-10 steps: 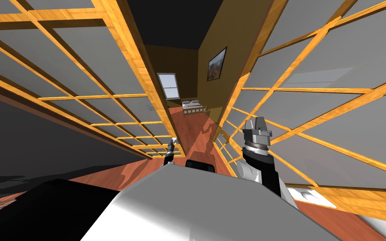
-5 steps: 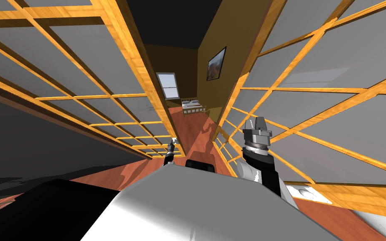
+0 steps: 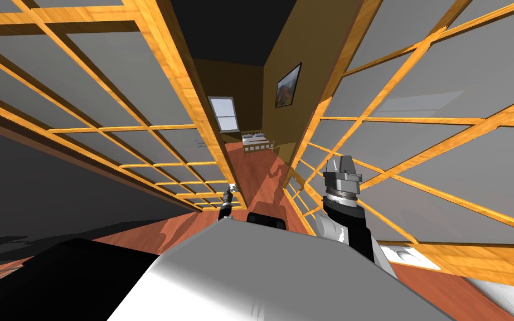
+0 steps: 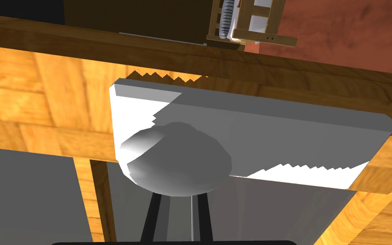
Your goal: Pull the door open
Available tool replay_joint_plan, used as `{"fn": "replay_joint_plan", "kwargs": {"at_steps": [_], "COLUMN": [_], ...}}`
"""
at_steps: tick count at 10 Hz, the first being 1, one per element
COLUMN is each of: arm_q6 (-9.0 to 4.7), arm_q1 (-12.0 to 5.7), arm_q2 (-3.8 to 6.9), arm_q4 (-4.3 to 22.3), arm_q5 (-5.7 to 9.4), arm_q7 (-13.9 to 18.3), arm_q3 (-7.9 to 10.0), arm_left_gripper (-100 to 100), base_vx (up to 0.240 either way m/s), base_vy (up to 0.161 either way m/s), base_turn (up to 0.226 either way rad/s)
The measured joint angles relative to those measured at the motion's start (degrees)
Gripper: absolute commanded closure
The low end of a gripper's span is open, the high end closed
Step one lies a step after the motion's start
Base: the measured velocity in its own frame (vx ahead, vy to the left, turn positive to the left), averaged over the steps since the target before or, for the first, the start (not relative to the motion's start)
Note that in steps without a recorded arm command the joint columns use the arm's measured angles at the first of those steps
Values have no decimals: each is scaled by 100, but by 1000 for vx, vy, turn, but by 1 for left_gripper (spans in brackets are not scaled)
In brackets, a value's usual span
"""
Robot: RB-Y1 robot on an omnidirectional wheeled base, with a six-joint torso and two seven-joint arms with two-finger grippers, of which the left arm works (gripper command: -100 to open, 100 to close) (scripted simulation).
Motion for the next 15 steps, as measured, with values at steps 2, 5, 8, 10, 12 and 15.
{"fn": "replay_joint_plan", "kwargs": {"at_steps": [2,5,8,10,12,15], "arm_q6": [55,160,26,4,-26,-33], "arm_q1": [-66,30,-64,-31,-41,7], "arm_q2": [1,17,55,-16,57,157], "arm_q4": [17,-148,62,27,53,-33], "arm_q5": [122,136,207,250,409,639], "arm_q7": [177,226,386,455,728,1118], "arm_q3": [-42,-63,-102,-135,-175,-201], "arm_left_gripper": [100,100,100,100,-100,-100], "base_vx": [-21,0,-22,-24,-43,-68], "base_vy": [5,0,8,19,47,1], "base_turn": [-28,-6,-28,-37,-14,-55]}}
